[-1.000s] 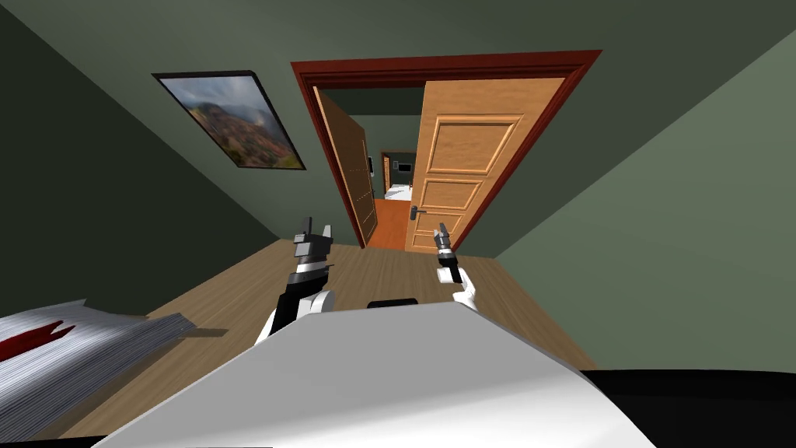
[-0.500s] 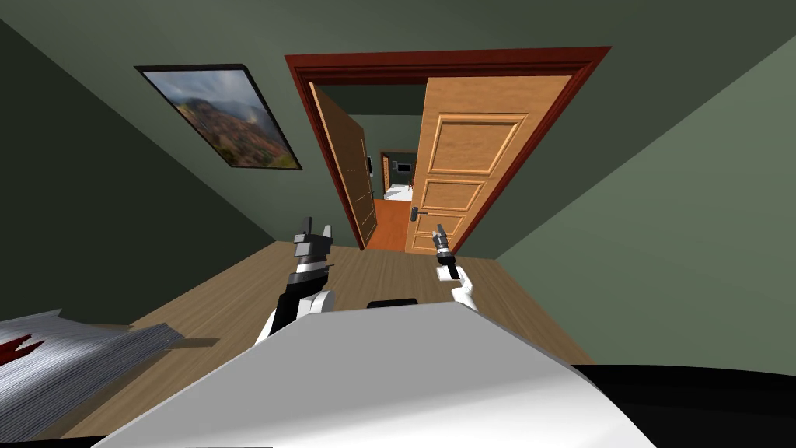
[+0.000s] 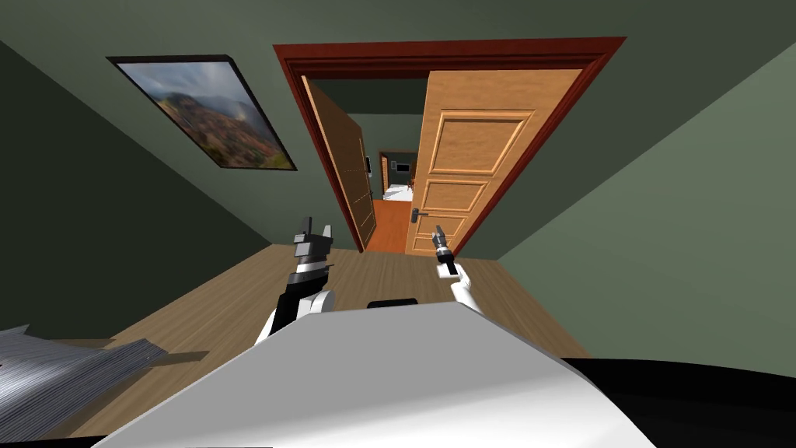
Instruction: Push the door open
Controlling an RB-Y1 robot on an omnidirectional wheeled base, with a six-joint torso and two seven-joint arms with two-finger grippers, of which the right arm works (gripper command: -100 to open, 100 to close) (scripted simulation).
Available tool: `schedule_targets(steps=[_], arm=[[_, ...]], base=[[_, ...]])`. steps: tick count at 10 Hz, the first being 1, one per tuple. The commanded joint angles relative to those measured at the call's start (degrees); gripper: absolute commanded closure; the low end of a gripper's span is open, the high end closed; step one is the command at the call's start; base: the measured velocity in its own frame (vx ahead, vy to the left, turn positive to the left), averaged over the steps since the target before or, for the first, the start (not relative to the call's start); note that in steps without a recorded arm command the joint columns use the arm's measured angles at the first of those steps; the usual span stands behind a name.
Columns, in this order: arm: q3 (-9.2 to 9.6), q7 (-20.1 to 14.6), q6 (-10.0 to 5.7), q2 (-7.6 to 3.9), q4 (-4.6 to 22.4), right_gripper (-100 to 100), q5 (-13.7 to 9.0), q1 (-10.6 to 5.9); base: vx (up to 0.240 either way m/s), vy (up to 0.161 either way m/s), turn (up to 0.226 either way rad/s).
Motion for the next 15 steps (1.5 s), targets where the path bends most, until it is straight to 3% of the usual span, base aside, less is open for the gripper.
schedule_targets(steps=[1,5,6,8,9,15], arm=[[-0.28,-0.8,0.22,-0.34,2.8,-100,0.4,-1.47],[-1.03,-2.8,0.56,-1.46,9.7,-100,1.4,-5.05],[-1.03,-2.8,0.56,-1.46,9.7,-100,1.4,-5.05],[-1.39,-3.7,0.73,-1.99,12.6,-100,1.9,-6.76],[-1.39,-3.7,0.73,-1.99,12.9,-100,1.9,-6.76],[-2.38,-6.4,1.19,-3.45,22.1,-100,3.2,-11.54]], base=[[0.097,0.034,-0.027],[0.098,0.025,-0.023],[0.058,0.020,-0.011],[0.062,0.016,-0.017],[0.054,0.015,-0.008],[0.088,0.027,-0.020]])
